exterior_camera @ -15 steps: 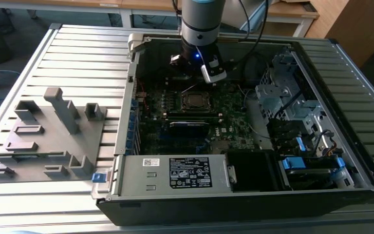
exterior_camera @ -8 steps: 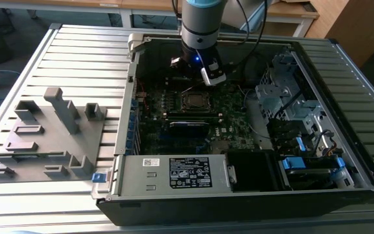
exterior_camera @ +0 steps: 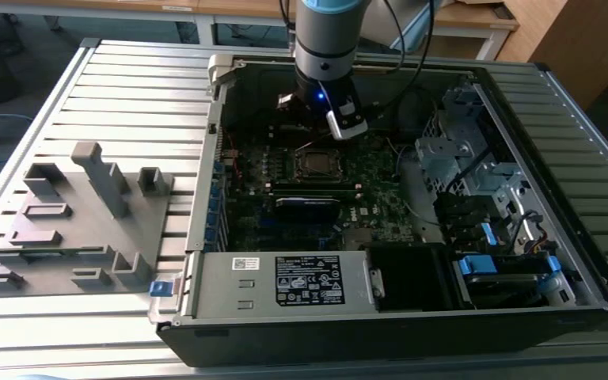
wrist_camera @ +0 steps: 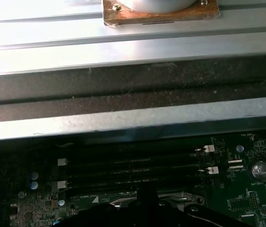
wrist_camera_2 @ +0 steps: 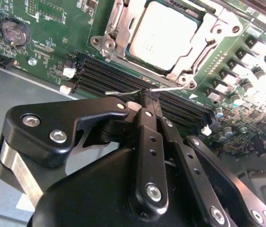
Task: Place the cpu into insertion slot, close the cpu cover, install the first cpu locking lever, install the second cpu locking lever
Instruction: 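Install the first cpu locking lever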
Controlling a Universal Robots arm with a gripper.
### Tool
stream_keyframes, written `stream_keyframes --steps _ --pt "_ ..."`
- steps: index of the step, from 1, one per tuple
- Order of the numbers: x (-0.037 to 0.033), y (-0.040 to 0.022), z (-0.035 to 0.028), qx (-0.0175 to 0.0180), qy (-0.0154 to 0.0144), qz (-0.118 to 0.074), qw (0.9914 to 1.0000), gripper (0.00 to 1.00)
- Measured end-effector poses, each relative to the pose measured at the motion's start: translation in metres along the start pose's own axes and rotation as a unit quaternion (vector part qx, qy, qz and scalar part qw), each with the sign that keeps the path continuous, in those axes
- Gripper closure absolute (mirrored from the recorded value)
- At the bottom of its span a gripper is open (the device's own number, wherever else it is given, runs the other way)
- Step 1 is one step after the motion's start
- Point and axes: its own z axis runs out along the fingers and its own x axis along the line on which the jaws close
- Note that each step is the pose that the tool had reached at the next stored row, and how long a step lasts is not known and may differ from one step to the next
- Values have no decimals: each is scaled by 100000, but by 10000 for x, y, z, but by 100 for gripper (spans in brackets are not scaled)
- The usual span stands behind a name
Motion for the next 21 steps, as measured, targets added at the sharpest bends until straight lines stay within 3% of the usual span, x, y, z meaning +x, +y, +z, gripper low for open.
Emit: stream_keyframes --steps 11,21 --pt "-82 0 36 161 -6 -5 100000 89" --pt "-89 -14 92 355 -20 -15 99999 89"
